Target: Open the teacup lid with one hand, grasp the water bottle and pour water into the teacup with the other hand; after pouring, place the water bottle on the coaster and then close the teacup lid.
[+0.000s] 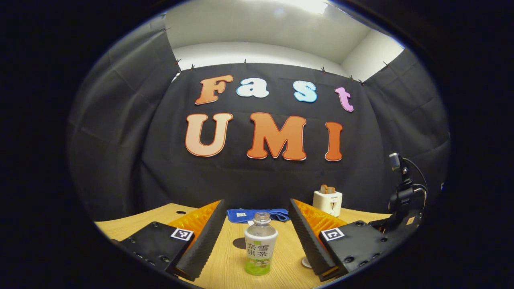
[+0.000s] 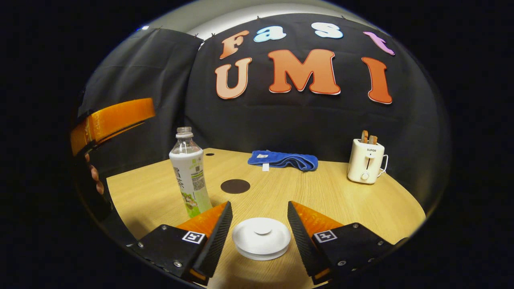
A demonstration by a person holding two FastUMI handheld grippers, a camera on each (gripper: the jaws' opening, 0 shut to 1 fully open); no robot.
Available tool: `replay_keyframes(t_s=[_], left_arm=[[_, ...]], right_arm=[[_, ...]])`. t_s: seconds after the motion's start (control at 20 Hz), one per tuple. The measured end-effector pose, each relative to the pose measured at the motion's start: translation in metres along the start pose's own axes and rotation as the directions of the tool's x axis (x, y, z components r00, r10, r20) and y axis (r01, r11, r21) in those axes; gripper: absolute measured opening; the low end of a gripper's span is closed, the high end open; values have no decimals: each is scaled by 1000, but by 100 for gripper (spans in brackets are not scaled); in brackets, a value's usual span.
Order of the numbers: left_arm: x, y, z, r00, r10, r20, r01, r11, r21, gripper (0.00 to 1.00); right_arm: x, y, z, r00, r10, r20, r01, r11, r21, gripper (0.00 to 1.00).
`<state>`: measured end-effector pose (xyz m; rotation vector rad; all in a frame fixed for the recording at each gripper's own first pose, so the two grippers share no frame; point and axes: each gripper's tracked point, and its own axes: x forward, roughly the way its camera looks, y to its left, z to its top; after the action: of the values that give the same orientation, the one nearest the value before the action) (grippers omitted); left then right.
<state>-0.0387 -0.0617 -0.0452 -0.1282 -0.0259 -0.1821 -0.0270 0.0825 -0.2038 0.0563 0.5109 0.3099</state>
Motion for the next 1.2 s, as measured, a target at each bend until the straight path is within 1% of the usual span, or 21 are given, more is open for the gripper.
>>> replay_keyframes(t_s=[0.05, 0.1, 0.2, 0.25, 0.35, 0.45, 0.5, 0.55, 0.6, 0.75, 0.85, 0.9, 1.0, 1.1, 1.2], left_arm=[[0, 2, -2, 1000, 2, -1, -2, 1000, -10, 99], [0, 3, -5, 1000, 2, -7, -2, 1000, -14, 99], [1, 8, -10, 1000, 10, -21, -10, 1000, -10, 99], [1, 9, -12, 1000, 12, -29, -12, 1000, -9, 99], [2, 12, -16, 999, 17, -41, -17, 1000, -7, 99], [2, 14, -21, 998, 18, -52, -18, 1000, -1, 99], [2, 17, -20, 998, 25, -52, -24, 1000, 4, 99], [3, 19, -19, 998, 30, -50, -30, 1000, 5, 99], [3, 21, -19, 998, 32, -50, -32, 999, 3, 99], [6, 24, -23, 997, 33, -63, -34, 999, -2, 99], [7, 20, -30, 996, 12, -83, -12, 1000, -2, 99], [8, 16, -34, 996, -2, -91, 2, 1000, -2, 99], [9, 13, -47, 992, -19, -122, 20, 1000, 2, 99], [10, 7, -61, 987, -40, -158, 40, 999, -8, 99], [11, 1, -76, 977, -62, -203, 58, 998, -22, 99]], right_arm=[[4, 3, -4, 1000, 11, -16, -11, 1000, 3, 79], [5, 6, -6, 1000, 19, -24, -19, 1000, 4, 70], [10, 5, -9, 999, 21, -43, -21, 1000, 5, 63], [12, 5, -11, 998, 21, -53, -20, 1000, 13, 61], [14, 3, -15, 996, 15, -86, -11, 999, 36, 55], [17, -2, -22, 992, -3, -124, 8, 999, 44, 45], [18, -2, -26, 989, 3, -149, 5, 998, 56, 35], [18, -3, -24, 989, 10, -146, 2, 997, 76, 37], [18, -1, -25, 987, 16, -157, -3, 996, 86, 34], [16, -1, -23, 987, 32, -161, -19, 997, 81, 34], [15, -3, -23, 987, 36, -158, -23, 996, 80, 34], [17, -3, -23, 988, 40, -150, -25, 995, 98, 28], [18, -4, -22, 987, 53, -150, -33, 990, 136, 21], [15, -5, -19, 989, 56, -140, -35, 989, 145, 19], [12, -10, -8, 993, 42, -108, -25, 989, 146, 18]])
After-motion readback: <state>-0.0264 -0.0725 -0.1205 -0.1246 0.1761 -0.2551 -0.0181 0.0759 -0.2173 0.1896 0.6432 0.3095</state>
